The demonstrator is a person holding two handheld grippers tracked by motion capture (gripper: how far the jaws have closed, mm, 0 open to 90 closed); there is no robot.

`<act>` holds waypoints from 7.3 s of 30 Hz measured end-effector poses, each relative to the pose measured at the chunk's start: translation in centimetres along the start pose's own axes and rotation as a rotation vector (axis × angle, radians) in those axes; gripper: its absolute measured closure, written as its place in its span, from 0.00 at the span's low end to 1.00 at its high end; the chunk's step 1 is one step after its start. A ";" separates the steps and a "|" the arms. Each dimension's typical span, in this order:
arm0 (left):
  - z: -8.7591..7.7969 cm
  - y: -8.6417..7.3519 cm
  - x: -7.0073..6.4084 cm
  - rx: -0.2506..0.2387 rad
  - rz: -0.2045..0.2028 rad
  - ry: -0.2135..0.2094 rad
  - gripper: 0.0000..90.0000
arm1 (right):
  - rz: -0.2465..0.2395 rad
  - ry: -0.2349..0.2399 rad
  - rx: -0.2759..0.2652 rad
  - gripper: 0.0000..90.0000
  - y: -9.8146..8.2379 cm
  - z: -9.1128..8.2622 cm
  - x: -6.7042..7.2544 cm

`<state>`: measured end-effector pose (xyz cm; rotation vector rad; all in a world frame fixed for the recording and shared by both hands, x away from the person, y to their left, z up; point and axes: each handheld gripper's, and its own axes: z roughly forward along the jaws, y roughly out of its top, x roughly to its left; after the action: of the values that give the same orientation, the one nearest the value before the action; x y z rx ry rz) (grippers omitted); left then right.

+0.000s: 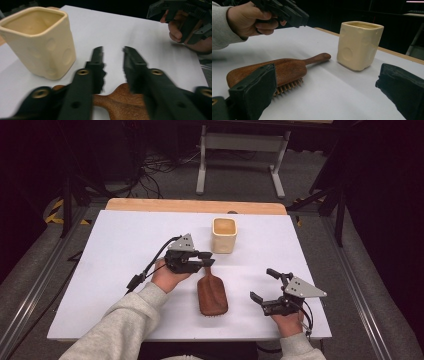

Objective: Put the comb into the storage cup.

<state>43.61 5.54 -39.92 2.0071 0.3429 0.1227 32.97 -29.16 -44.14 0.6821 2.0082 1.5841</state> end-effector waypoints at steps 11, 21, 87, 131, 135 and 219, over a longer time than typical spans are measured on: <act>2.7 0.6 0.7 0.162 0.002 0.006 1.00 | -0.001 0.002 -0.002 0.03 0.0 -0.1 0.0; 5.1 0.3 1.9 0.313 -0.008 0.025 1.00 | -0.007 0.002 -0.004 0.03 0.0 -0.2 -0.1; 2.0 -2.1 0.4 0.702 0.074 -0.011 1.00 | 0.013 0.033 0.002 0.03 -0.2 0.2 -0.2; -0.2 -1.6 -1.4 0.563 0.093 -0.095 0.00 | 0.005 0.032 0.004 0.03 -0.2 0.2 -0.1; 0.2 -1.8 -1.6 0.580 0.102 -0.079 0.01 | 0.005 0.034 0.002 0.03 -0.2 0.2 -0.1; -2.7 -2.1 -4.0 0.422 0.261 -0.008 0.80 | 0.006 0.035 -0.001 0.03 -0.1 0.2 0.0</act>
<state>38.78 7.61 -40.31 2.4645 0.1026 0.2203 33.11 -29.05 -44.32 0.6657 2.0321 1.6106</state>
